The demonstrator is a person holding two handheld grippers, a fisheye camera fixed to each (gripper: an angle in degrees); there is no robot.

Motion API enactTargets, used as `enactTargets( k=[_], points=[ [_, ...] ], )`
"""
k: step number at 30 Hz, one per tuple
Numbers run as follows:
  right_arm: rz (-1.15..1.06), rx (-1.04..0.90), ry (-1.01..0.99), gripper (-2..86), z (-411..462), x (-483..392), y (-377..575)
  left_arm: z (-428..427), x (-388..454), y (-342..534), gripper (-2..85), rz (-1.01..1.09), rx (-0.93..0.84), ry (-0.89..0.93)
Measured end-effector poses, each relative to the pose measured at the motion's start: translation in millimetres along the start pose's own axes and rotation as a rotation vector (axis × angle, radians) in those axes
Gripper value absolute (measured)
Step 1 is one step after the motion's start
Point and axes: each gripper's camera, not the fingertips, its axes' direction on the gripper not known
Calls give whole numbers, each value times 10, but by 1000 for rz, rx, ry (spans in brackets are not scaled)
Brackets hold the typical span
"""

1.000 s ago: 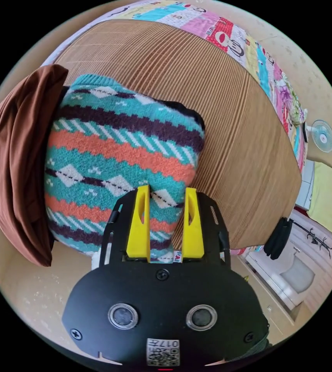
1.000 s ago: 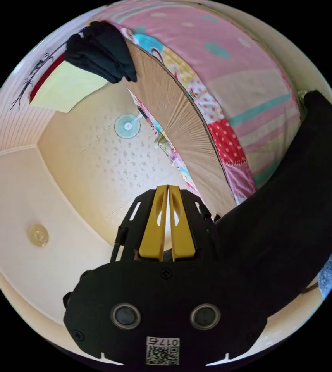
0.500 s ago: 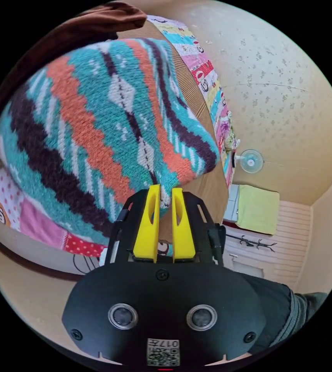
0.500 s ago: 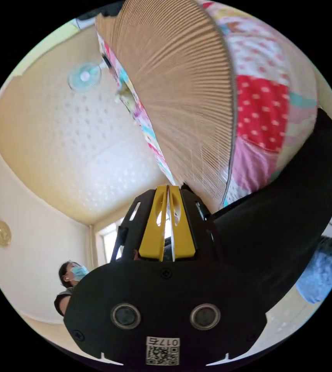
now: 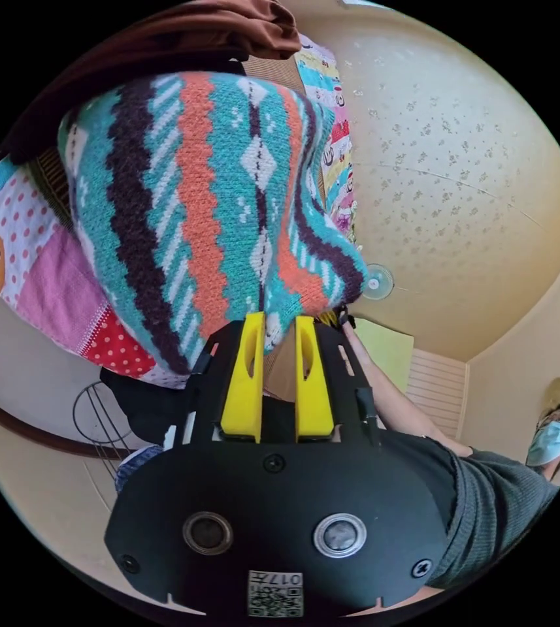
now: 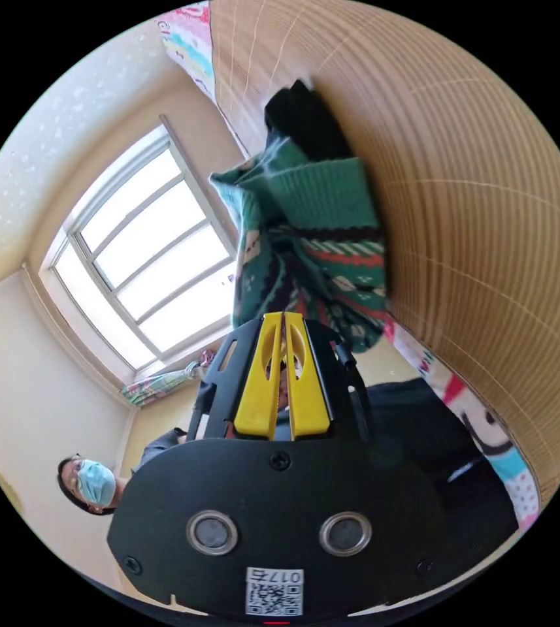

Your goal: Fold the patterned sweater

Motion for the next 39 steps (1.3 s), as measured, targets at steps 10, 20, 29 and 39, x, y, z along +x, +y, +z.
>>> enactTargets(
  k=[10, 20, 29, 39],
  points=[
    [-87, -731, 334, 5, 2289, -395, -110, -464, 1285, -415, 206, 78, 171, -268],
    [143, -291, 225, 7, 1281, -42, -275, 949, 2192, -1712, 185, 271, -173, -338],
    [116, 451, -7, 52, -62, 103, 355, 2131, 1221, -1982, 12, 110, -363, -351],
    [-142, 292, 355, 184, 487, -580, -490, 2304, 833, -1375, 46, 124, -492, -312]
  ],
)
